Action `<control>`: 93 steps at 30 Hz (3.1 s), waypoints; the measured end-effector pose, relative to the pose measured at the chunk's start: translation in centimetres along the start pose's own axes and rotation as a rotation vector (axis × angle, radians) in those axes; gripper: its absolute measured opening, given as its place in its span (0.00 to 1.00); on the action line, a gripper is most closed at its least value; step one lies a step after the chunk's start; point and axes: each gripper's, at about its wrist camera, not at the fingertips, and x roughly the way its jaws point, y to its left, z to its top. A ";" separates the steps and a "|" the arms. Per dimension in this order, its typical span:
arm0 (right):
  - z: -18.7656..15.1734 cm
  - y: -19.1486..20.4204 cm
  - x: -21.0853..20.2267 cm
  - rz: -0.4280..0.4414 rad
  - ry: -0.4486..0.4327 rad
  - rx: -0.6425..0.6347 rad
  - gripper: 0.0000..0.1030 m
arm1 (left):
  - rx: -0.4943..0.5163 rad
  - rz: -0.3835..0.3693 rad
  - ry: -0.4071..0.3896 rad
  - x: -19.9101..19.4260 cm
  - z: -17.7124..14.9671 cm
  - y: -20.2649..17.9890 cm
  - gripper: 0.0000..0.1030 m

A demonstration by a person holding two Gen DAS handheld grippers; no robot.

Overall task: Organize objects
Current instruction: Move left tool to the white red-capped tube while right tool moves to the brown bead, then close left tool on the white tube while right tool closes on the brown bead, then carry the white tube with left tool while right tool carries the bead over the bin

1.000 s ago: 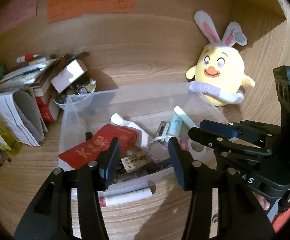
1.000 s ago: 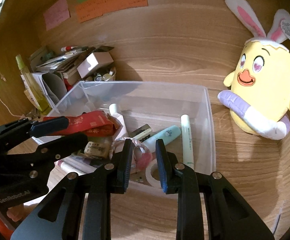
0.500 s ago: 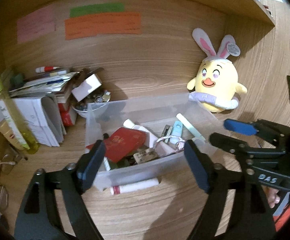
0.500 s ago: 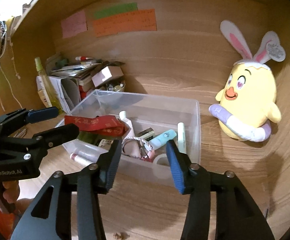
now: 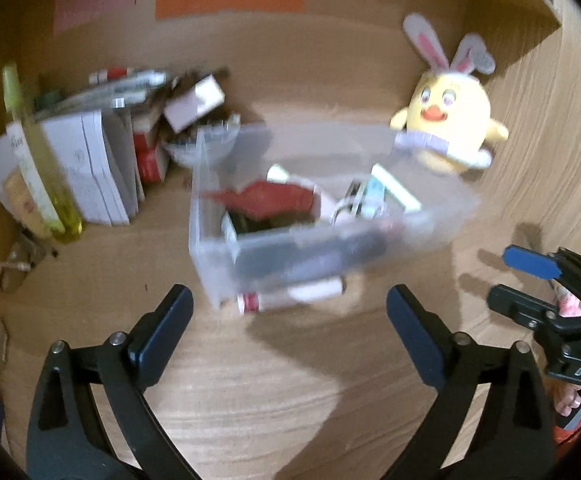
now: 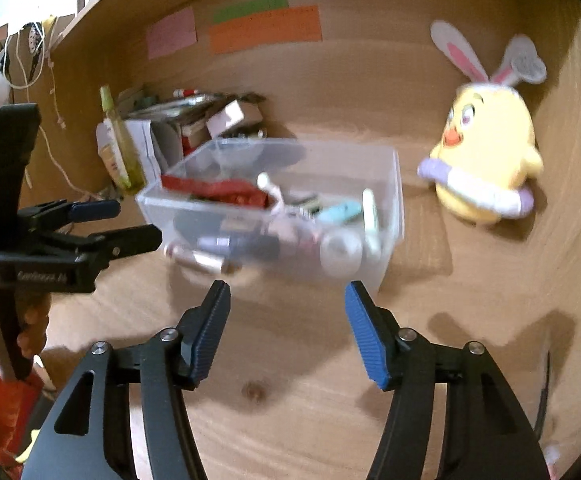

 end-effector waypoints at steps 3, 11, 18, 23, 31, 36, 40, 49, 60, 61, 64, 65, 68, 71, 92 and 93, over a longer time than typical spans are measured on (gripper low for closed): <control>-1.6 0.1 0.3 -0.007 0.033 -0.002 0.54 | -0.020 -0.001 0.052 1.3 -0.9 0.4 0.96; -4.6 1.2 1.0 -0.003 0.111 -0.060 0.54 | -0.048 0.017 0.162 4.7 -1.4 0.3 0.96; -5.5 1.8 1.3 0.031 0.141 -0.058 0.47 | -0.059 0.036 0.191 6.5 -0.9 -0.4 0.96; -5.7 2.2 1.6 0.039 0.153 -0.070 0.30 | -0.093 0.040 0.198 7.2 -0.4 -0.7 0.96; -5.7 2.8 2.2 0.018 0.156 -0.079 0.17 | -0.119 0.092 0.184 7.9 0.1 -1.2 0.96; -5.7 2.8 2.3 0.017 0.144 -0.056 0.12 | -0.128 0.123 0.182 8.4 0.3 -1.2 0.96; -5.8 2.7 2.2 0.022 0.138 -0.040 0.12 | -0.150 0.116 0.171 8.2 0.2 -0.8 0.93; -5.5 1.9 1.8 0.025 0.122 -0.005 0.12 | -0.123 0.103 0.160 7.0 -0.7 -0.9 0.81; -4.9 1.0 1.3 0.013 0.098 0.016 0.12 | -0.058 0.077 0.125 4.7 -2.5 -2.2 0.81; -4.8 0.9 1.2 0.012 0.096 0.017 0.12 | -0.050 0.077 0.115 4.3 -2.6 -2.4 0.81; -4.4 0.7 1.2 0.007 0.089 0.020 0.12 | -0.025 0.073 0.079 2.9 -2.7 -2.8 0.81; -4.3 0.7 1.1 0.005 0.084 0.021 0.12 | -0.018 0.073 0.066 2.4 -2.7 -2.9 0.81; -3.8 0.6 0.8 -0.003 0.069 0.022 0.12 | 0.003 0.074 0.021 1.0 -2.3 -3.0 0.81; -3.0 0.4 0.5 -0.011 0.049 0.021 0.12 | 0.007 0.060 -0.013 -0.3 -1.8 -3.0 0.81; 5.0 -0.7 -0.7 -0.037 -0.114 0.022 0.12 | -0.019 0.043 -0.183 -3.5 3.1 -2.0 0.81; 5.4 -0.7 -0.6 -0.038 -0.119 0.020 0.12 | -0.021 0.046 -0.187 -3.5 3.3 -1.9 0.81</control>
